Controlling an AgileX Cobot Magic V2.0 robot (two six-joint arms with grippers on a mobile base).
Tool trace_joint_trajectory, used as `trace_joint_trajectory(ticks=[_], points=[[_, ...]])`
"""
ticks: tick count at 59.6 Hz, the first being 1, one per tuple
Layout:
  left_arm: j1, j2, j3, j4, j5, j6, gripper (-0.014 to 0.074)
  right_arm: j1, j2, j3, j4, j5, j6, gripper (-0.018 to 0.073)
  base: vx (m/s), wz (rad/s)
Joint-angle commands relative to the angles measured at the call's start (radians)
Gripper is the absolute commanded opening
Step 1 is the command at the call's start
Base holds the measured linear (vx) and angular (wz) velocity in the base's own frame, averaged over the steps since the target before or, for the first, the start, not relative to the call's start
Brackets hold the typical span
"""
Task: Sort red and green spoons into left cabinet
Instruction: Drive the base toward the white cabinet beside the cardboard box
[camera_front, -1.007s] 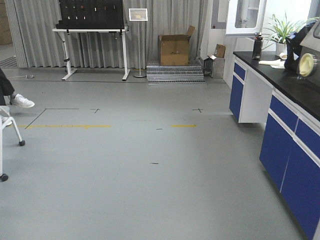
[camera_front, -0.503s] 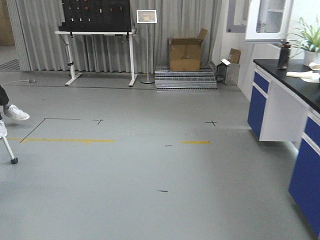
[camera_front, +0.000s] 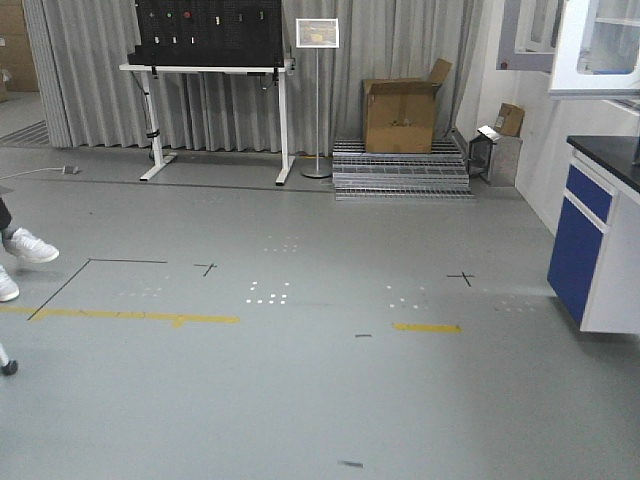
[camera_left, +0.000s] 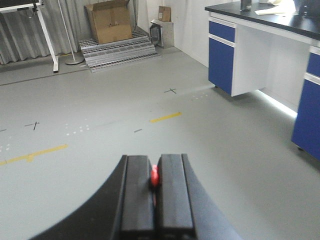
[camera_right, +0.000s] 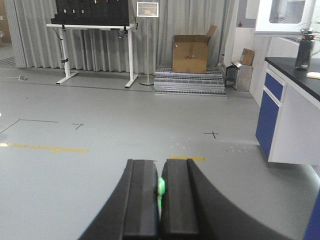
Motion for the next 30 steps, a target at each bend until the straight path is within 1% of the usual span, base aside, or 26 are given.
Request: trace_joint_trajectory(ticks=[1,30], points=[[-0.001,0.007,-0.027,-0.032,-0.047,-0.008,0.0,-0.003,0.014,-0.03,-0.013,-0.079,-0.007,-0.0004,0.69,0.03],[-0.001,0.007,-0.027,-0.032,-0.043,-0.008,0.0,-0.003,0.014,-0.03,-0.014,-0.08,-0.007,-0.0004,0.69,0.04]])
